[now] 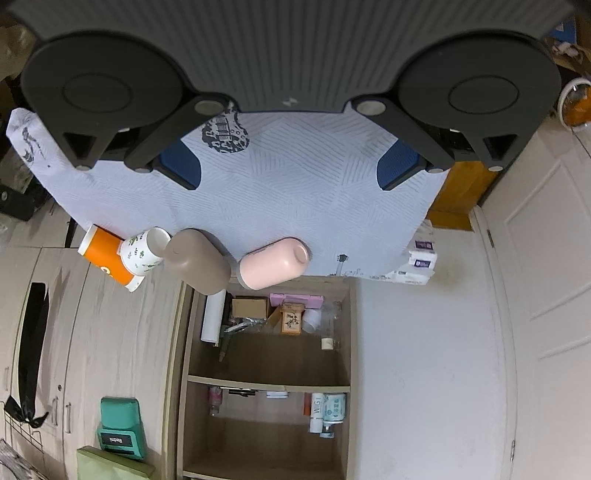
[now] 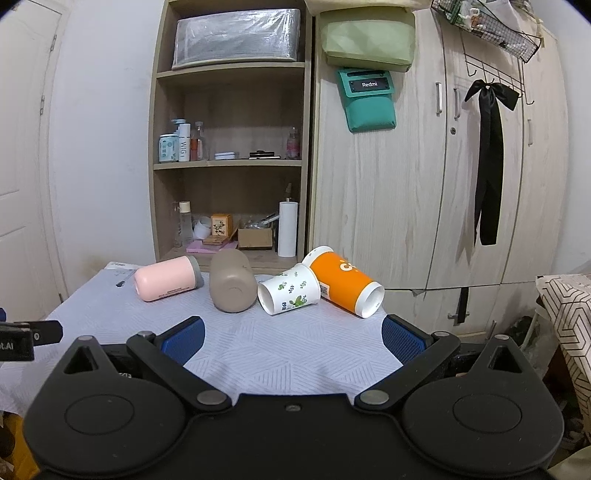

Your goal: Flip cup upright

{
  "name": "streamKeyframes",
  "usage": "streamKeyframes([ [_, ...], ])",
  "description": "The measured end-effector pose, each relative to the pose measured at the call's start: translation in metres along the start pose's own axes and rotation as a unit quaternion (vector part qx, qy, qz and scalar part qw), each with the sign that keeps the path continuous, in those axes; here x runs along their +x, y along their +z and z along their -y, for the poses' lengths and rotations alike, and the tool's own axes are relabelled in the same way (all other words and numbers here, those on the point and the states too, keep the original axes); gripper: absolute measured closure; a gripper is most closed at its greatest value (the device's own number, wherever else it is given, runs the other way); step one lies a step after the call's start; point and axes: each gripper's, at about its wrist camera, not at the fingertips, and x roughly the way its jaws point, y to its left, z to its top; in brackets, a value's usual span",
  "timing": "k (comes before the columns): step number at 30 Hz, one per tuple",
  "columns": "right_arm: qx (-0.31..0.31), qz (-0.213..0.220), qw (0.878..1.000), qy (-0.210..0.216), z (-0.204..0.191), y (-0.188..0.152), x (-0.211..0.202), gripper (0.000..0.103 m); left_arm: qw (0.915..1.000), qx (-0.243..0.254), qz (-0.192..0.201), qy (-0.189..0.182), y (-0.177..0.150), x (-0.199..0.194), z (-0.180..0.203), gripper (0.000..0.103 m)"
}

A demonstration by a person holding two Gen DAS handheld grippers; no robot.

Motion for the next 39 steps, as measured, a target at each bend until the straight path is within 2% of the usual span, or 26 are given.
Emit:
streamKeyframes([
  [32,-0.020,-0.009,1.000,-0.001,-0.008,-0.001,0.004,0.000,0.9998,0.010,-0.012,-0.011,-0.003,0.003,0.005,0.000],
  [39,-0.021,-0.014,1.000,0.009,-0.003,-0.003,0.010,0.000,0.9996,0.013,-0.014,-0.018,-0.001,0.006,0.011,0.000],
])
